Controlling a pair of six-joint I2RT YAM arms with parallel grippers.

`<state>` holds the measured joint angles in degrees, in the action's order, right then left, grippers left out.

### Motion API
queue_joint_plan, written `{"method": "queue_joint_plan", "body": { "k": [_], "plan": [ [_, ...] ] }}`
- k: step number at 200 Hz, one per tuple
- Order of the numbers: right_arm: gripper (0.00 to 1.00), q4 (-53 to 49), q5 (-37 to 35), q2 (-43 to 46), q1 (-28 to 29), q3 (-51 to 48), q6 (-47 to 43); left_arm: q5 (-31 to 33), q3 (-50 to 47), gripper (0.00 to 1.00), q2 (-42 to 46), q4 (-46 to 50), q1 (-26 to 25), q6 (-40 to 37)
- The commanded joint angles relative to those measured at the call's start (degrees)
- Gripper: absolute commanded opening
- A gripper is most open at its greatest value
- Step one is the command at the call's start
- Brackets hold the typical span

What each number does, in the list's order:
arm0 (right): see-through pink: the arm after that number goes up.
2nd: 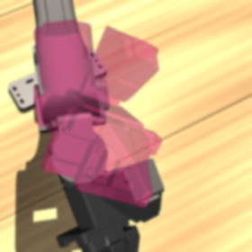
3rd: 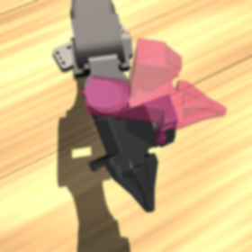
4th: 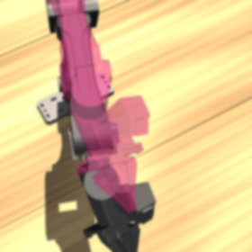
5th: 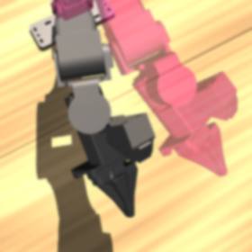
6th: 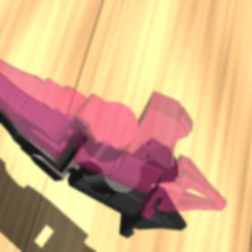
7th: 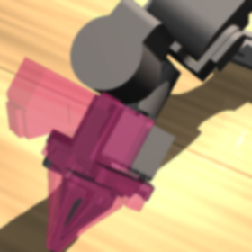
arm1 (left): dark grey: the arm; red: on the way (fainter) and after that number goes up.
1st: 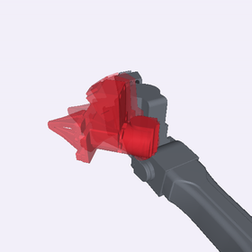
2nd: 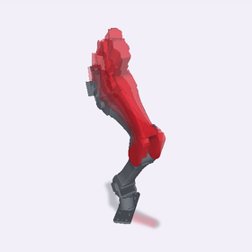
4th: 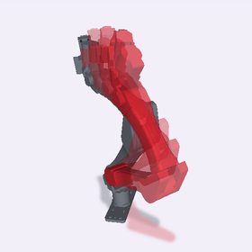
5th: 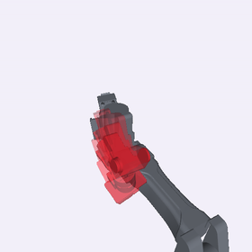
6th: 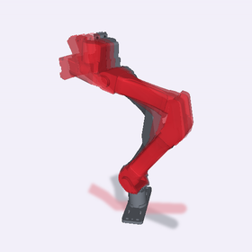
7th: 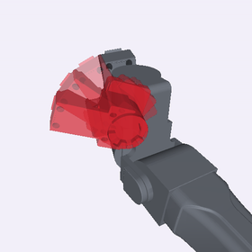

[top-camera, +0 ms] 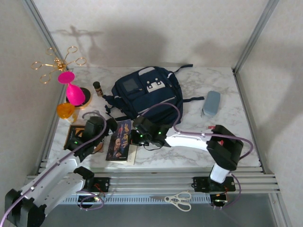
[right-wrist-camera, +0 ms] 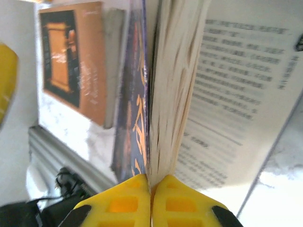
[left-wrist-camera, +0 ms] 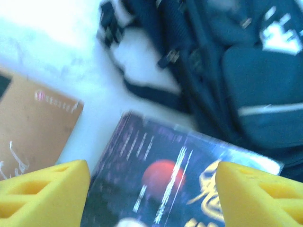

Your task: Pack the student bag

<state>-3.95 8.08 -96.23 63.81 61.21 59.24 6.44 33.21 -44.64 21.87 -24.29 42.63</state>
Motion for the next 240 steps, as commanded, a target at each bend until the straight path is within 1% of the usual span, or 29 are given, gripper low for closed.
{"method": "queue_joint_plan", "body": {
  "k": [1, 29, 47, 67, 81, 88, 95, 120, 126, 136, 158, 185, 198, 212, 222, 240],
  "plan": [
    [0.00, 3.5, 1.5, 7.3, 0.3, -0.3, -4.4, -1.9, 6.0, 0.75, 1.2, 7.4, 2.1, -2.4],
    [0.00, -0.1, 1.8, 13.1, -1.0, 0.5, -6.7, -4.5, 13.5, 0.79, 1.9, 10.1, 3.0, -3.3],
    [0.00, 0.8, 3.6, 17.9, -2.7, -0.1, -7.7, -7.0, 17.7, 0.84, 1.5, 10.6, 3.4, -4.4],
    [0.00, -2.9, 6.5, 21.3, -5.7, 2.4, -10.0, -10.9, 21.9, 0.88, -0.2, 11.5, 3.7, -6.0],
    [0.00, -4.4, 7.8, 23.8, -8.8, 2.7, -11.7, -12.9, 23.9, 0.89, -1.1, 11.7, 3.7, -6.9],
    [0.00, -4.7, 9.3, 24.8, -10.6, 2.7, -12.4, -14.1, 24.2, 0.89, -1.3, 11.3, 3.8, -6.9],
    [0.00, -4.8, 11.6, 25.7, -12.7, 2.7, -12.9, -16.7, 23.9, 0.89, -1.4, 9.7, 3.8, -6.9],
    [0.00, -2.7, 20.5, 27.7, -19.7, 2.8, -13.7, -30.7, 20.1, 0.90, -2.8, -0.4, 3.7, -4.0],
    [0.00, -2.5, 22.5, 27.8, -21.1, 2.9, -14.0, -33.1, 19.5, 0.90, -3.7, -2.3, 3.7, -3.5],
    [0.00, -3.1, 25.1, 28.0, -23.4, 3.6, -14.6, -34.1, 19.2, 0.90, -5.2, -3.6, 3.7, -3.6],
    [0.00, -3.4, 29.9, 28.3, -28.1, 4.1, -15.2, -32.8, 19.4, 0.92, -7.9, -4.3, 3.7, -5.5],
    [0.00, -0.8, 35.7, 28.0, -31.3, 3.8, -14.1, -38.8, 17.5, 0.91, -11.8, -10.4, 3.3, -3.9],
    [0.00, 0.7, 37.5, 27.9, -32.3, 3.6, -13.3, -40.4, 16.4, 0.88, -12.8, -13.3, 2.9, -2.5],
    [0.00, 1.8, 38.7, 27.5, -33.2, 3.2, -12.7, -44.1, 15.0, 0.83, -13.6, -18.7, 2.1, 0.1],
    [0.00, 2.3, 39.4, 27.1, -33.9, 2.9, -12.6, -45.3, 14.6, 0.76, -14.0, -21.7, 1.1, 1.3],
    [0.00, 2.4, 40.4, 26.5, -35.5, 2.4, -12.9, -45.2, 15.2, 0.64, -14.4, -23.0, -0.3, 1.6]
  ]
}}
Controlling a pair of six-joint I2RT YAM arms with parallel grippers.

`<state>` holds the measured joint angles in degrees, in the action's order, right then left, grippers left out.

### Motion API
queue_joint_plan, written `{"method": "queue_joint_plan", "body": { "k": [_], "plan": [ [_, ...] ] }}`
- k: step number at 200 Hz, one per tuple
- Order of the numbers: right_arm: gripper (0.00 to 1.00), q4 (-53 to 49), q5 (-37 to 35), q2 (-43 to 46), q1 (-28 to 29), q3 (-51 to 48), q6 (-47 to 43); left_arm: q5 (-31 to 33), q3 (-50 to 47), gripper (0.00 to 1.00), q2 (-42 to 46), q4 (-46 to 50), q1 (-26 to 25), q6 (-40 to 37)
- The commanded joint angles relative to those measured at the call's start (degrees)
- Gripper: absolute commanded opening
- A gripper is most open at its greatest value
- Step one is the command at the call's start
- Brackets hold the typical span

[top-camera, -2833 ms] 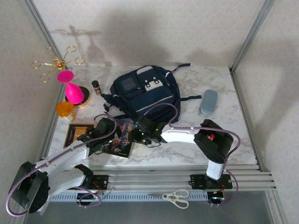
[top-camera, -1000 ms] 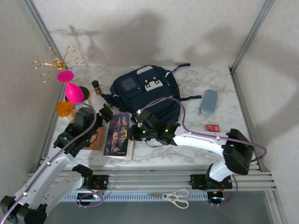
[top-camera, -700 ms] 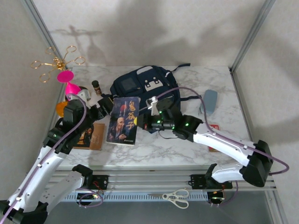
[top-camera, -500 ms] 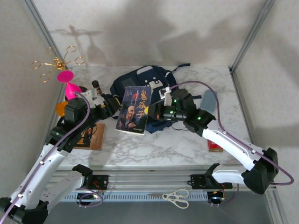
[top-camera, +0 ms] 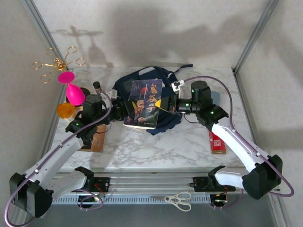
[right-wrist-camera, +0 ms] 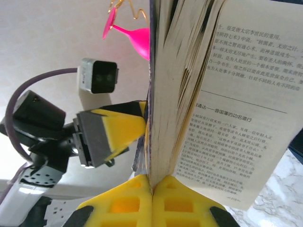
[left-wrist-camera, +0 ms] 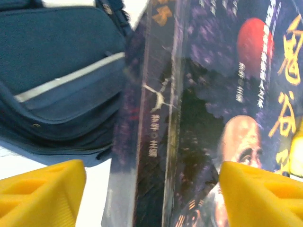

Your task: Pack the student bag

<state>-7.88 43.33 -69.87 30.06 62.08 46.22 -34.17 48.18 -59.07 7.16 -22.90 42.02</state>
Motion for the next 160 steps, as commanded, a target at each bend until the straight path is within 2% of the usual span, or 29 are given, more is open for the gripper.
{"method": "queue_joint_plan", "body": {
  "k": [1, 19, 50, 59, 71, 93, 110, 120, 137, 160],
  "plan": [
    [0.00, 6.3, 5.3, 0.1, -1.8, 1.6, 0.2, -4.6, 0.2, 0.63, 0.0, -8.3, -1.7, 2.2],
    [0.00, 5.6, 6.3, -0.6, -3.4, 1.0, -0.7, -4.8, 0.2, 0.48, -0.3, -9.9, -2.0, 3.2],
    [0.01, 4.0, 6.4, -0.9, -5.1, 0.1, -2.5, -4.9, 0.0, 0.16, -0.9, -14.5, -3.1, 6.1],
    [0.07, 4.3, 6.6, -0.6, -5.5, -0.6, -2.5, -4.8, 0.1, 0.10, -1.3, -15.9, -3.5, 7.0],
    [0.26, 2.5, 5.7, -0.4, -6.2, -1.0, -3.5, -4.3, 0.2, 0.00, -1.6, -18.1, -3.7, 8.5],
    [0.56, -0.4, 3.5, 1.1, -8.6, -2.9, -4.0, -3.0, -0.7, 0.00, -1.7, -25.5, -4.3, 14.2],
    [0.84, 3.2, 5.1, 2.9, -10.0, -6.4, -0.7, -1.5, -0.6, 0.00, -2.7, -31.4, -5.4, 17.8],
    [0.98, 7.4, 7.0, 3.5, -9.9, -8.5, 2.4, -0.5, -0.3, 0.00, -3.4, -33.8, -6.7, 19.1],
    [0.99, 16.8, 11.2, 4.1, -9.9, -12.3, 9.4, 0.8, 0.1, 0.00, -5.1, -37.3, -8.5, 21.4],
    [0.99, 26.2, 12.7, 4.7, -9.2, -15.4, 16.2, 2.9, -0.2, 0.00, -6.6, -42.3, -9.6, 24.2]
  ]
}}
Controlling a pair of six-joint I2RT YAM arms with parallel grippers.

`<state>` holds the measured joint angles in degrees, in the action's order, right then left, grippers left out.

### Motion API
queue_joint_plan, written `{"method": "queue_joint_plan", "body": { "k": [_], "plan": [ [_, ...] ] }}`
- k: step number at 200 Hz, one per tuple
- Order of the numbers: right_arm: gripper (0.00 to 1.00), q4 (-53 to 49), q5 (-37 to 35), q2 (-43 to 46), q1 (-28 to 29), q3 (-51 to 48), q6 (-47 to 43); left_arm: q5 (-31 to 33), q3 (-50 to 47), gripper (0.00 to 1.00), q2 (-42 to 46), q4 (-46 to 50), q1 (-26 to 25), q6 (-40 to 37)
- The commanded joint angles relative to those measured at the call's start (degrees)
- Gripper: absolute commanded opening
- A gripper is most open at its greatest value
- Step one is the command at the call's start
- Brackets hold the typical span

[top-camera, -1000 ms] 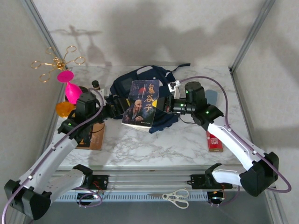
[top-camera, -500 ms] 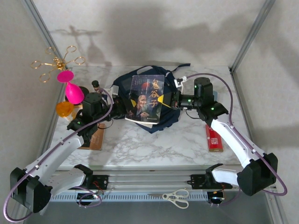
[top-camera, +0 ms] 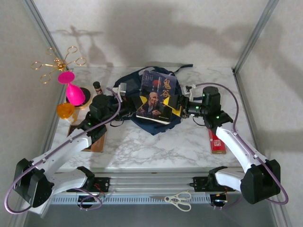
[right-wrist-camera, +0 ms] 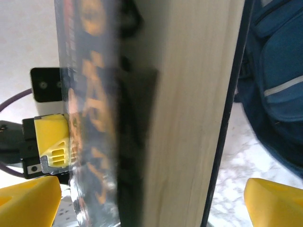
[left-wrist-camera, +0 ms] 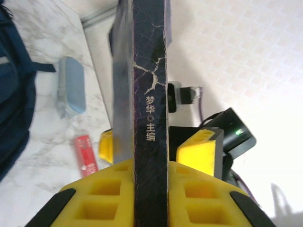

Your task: Pack the student bag

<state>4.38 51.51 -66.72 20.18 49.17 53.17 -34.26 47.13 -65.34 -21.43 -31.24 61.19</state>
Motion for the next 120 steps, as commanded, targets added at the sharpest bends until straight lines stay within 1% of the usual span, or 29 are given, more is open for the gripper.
{"method": "queue_joint_plan", "body": {
  "k": [1, 13, 24, 43, 59, 68, 80, 92, 106, 120],
  "plan": [
    [0.99, 14.3, 4.6, 1.6, 0.7, -2.6, 9.5, 3.0, 0.9, 0.00, -0.4, -14.1, -1.4, 5.2],
    [0.99, 17.6, 5.5, 1.2, 1.2, -3.1, 12.1, 3.3, 0.5, 0.00, -1.4, -18.0, -2.3, 6.5],
    [0.99, 21.2, 6.2, 1.2, 1.3, -3.8, 14.6, 3.6, 1.0, 0.00, -2.1, -17.4, -2.7, 6.4],
    [0.99, 24.5, 6.3, 2.6, 1.2, -3.8, 16.3, 6.2, 2.2, 0.00, -2.3, -10.5, -2.7, 2.9],
    [0.94, 22.9, 5.3, 4.3, 1.1, -2.9, 14.8, 7.7, 3.7, 0.00, -2.2, -4.0, -2.6, -1.0],
    [0.89, 19.8, 4.4, 5.2, 0.9, -2.1, 12.7, 9.0, 4.7, 0.00, -1.7, -0.1, -2.6, -3.4],
    [0.81, 12.7, 2.6, 5.9, 0.7, -0.4, 8.2, 11.5, 5.5, 0.00, -1.0, 4.6, -2.6, -6.3],
    [0.74, 6.5, 0.0, 6.1, 0.8, 1.1, 4.4, 12.4, 5.6, 0.00, -0.9, 6.3, -2.6, -7.5],
    [0.59, 5.3, -0.4, 5.4, 0.6, 0.8, 3.9, 10.9, 5.2, 0.00, -1.5, 5.2, -2.7, -7.1],
    [0.42, 3.8, -0.4, 4.3, 0.1, 0.7, 3.4, 8.4, 4.6, 0.00, -2.2, 3.2, -2.9, -6.6]
  ]
}}
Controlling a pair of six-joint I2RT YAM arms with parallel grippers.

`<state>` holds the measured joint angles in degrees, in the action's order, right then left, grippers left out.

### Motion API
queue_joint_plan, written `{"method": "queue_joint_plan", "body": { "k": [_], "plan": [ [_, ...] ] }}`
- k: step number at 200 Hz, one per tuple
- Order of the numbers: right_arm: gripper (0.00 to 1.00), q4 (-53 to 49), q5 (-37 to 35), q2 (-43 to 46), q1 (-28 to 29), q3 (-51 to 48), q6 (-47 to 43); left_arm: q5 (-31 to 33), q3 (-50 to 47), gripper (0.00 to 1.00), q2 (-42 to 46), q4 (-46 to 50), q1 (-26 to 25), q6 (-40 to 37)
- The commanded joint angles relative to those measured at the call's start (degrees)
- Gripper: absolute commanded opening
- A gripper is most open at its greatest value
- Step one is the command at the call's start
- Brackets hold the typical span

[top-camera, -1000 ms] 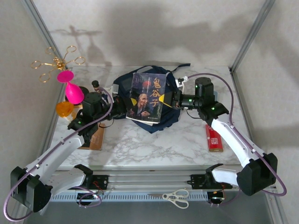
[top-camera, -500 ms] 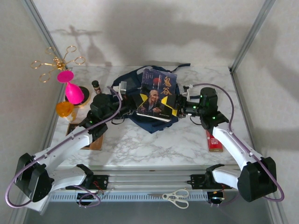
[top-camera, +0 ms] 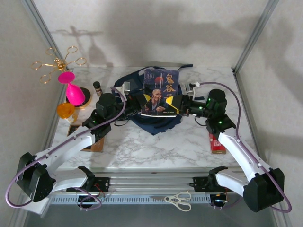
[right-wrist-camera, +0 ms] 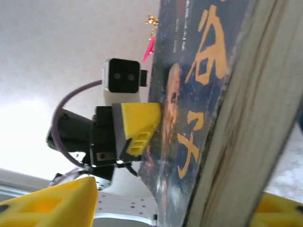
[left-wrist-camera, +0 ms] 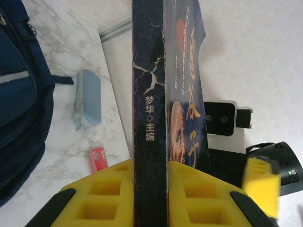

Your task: Pack the student bag

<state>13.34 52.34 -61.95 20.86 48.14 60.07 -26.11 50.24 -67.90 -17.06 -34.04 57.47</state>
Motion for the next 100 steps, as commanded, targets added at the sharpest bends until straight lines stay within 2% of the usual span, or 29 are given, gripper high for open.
{"method": "queue_joint_plan", "body": {
  "k": [1, 35, 45, 59, 73, 100],
  "plan": [
    [0.41, -5.3, -1.3, -0.6, -0.6, 1.8, -3.6, 0.1, 1.5, 0.00, 0.3, -1.2, -0.1, -2.9],
    [0.09, -9.1, -2.9, -0.3, -3.3, 2.0, -6.7, 1.2, 2.2, 0.00, 0.3, 3.6, 0.0, -7.5],
    [0.02, -9.9, -2.8, -0.2, -4.3, 2.1, -7.2, 1.0, 3.1, 0.11, -0.3, 5.3, -0.1, -9.1],
    [0.00, -12.6, -3.5, 0.1, -6.1, 2.5, -8.6, 0.4, 4.1, 0.34, -1.3, 7.0, -0.1, -11.1],
    [0.00, -16.6, -4.9, 0.8, -8.7, 3.0, -10.7, 0.2, 5.3, 0.46, -2.1, 9.4, -0.2, -14.7],
    [0.00, -25.6, -9.1, 2.9, -15.8, 3.6, -15.8, 5.3, 11.0, 0.50, -6.6, 23.0, -1.9, -28.3]
  ]
}}
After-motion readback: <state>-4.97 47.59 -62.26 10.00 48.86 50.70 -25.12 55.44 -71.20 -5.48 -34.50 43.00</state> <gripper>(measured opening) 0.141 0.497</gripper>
